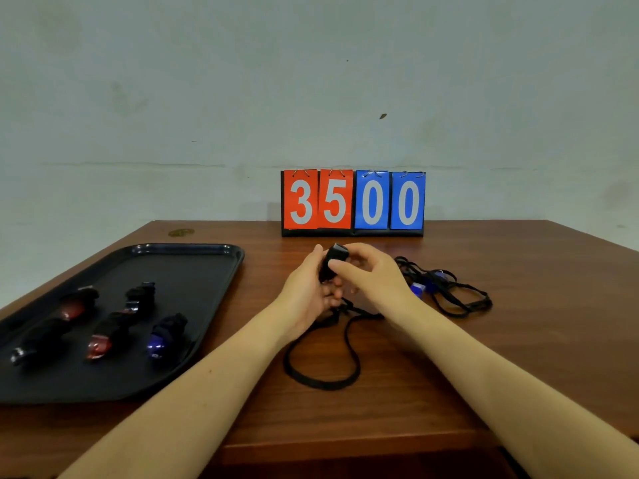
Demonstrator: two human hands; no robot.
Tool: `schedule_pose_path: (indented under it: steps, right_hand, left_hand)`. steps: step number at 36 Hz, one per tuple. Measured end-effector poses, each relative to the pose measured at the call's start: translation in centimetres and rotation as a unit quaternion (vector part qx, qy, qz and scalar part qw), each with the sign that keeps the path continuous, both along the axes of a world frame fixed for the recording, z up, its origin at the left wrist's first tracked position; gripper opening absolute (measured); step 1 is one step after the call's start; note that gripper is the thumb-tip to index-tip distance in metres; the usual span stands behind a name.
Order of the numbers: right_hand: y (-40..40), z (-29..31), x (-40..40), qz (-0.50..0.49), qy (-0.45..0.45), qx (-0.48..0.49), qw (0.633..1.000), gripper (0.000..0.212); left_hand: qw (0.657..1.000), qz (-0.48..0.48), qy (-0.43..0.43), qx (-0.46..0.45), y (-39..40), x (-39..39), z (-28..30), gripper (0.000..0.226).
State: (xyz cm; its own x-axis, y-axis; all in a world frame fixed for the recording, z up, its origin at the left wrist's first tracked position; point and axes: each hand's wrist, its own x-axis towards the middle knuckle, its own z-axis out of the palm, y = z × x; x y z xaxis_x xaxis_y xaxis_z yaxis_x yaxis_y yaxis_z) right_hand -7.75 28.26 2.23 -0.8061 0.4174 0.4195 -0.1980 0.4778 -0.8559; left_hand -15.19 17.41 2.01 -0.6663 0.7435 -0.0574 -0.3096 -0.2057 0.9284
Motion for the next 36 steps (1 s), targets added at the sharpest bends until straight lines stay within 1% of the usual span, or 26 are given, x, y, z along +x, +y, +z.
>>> schedule_pose_path:
  steps: [2,4,5,6,7,8,9,12,14,17,19,22,25,28,32,36]
  right_hand:
    - [0.3,0.1,0.0,-0.012,0.013,-0.022,1.0,0.023]
    - [0.8,0.3,-0.1,-0.039,0.03,-0.056,0.997,0.025]
    - [1.0,0.4,-0.1,-0.054,0.036,-0.073,0.995,0.026]
    - [1.3,0.4,-0.1,-0.065,0.042,-0.089,0.993,0.028]
    - [1.5,0.5,0.0,-0.071,0.047,-0.105,0.991,0.028]
    - [1.6,0.5,0.0,-0.075,0.05,-0.115,0.989,0.028]
    - [1.7,0.6,0.0,-0.078,0.052,-0.119,0.988,0.028]
    - [1.5,0.4,0.3,-0.087,0.046,-0.083,0.992,0.033]
    - [1.2,0.0,0.5,-0.084,0.025,-0.033,0.996,0.032]
    - [0.7,-0.3,0.8,-0.068,-0.019,0.054,0.996,0.028]
    - [0.2,-0.3,0.9,-0.055,-0.04,0.082,0.994,0.028]
    - [-1.7,0.4,0.5,-0.025,-0.056,0.086,0.994,0.028]
    - [-4.4,0.7,-0.5,0.0,-0.043,0.08,0.996,0.028]
    - [-7.2,0.9,-2.0,0.026,-0.046,0.056,0.997,0.029]
    - [-10.5,1.0,-4.5,0.069,-0.053,0.027,0.996,0.025]
    - [-12.7,0.9,-6.9,0.069,-0.056,0.018,0.996,0.024]
  left_hand:
    - [0.999,0.013,0.043,-0.014,0.2,0.1,0.1,0.043]
    - [0.985,0.087,0.135,-0.067,0.6,-0.1,0.1,0.037]
    - [0.962,0.136,0.209,-0.107,0.8,-0.5,-0.1,0.038]
    - [0.93,0.177,0.29,-0.14,0.8,-0.9,-0.4,0.04]
    - [0.9,0.209,0.351,-0.151,0.5,-1.2,-0.5,0.042]
    - [0.882,0.233,0.38,-0.15,0.2,-1.4,-0.5,0.043]
    - [0.873,0.251,0.393,-0.142,-0.2,-1.4,-0.3,0.044]
    - [0.841,0.277,0.442,-0.143,-0.8,-1.5,0.7,0.042]
    - [0.832,0.268,0.459,-0.159,-1.0,-1.4,1.8,0.043]
    - [0.837,0.209,0.473,-0.179,-2.3,-0.9,3.4,0.046]
    - [0.82,0.173,0.502,-0.214,-4.2,-0.8,4.2,0.047]
    - [0.775,0.174,0.549,-0.26,-9.1,-1.9,4.9,0.043]
    - [0.749,0.193,0.554,-0.31,-14.4,-4.0,4.9,0.038]
    - [0.735,0.223,0.536,-0.349,-18.8,-6.2,4.6,0.031]
    - [0.723,0.264,0.509,-0.385,-23.8,-9.1,4.2,0.025]
    - [0.709,0.31,0.475,-0.418,-27.7,-11.2,3.2,0.022]
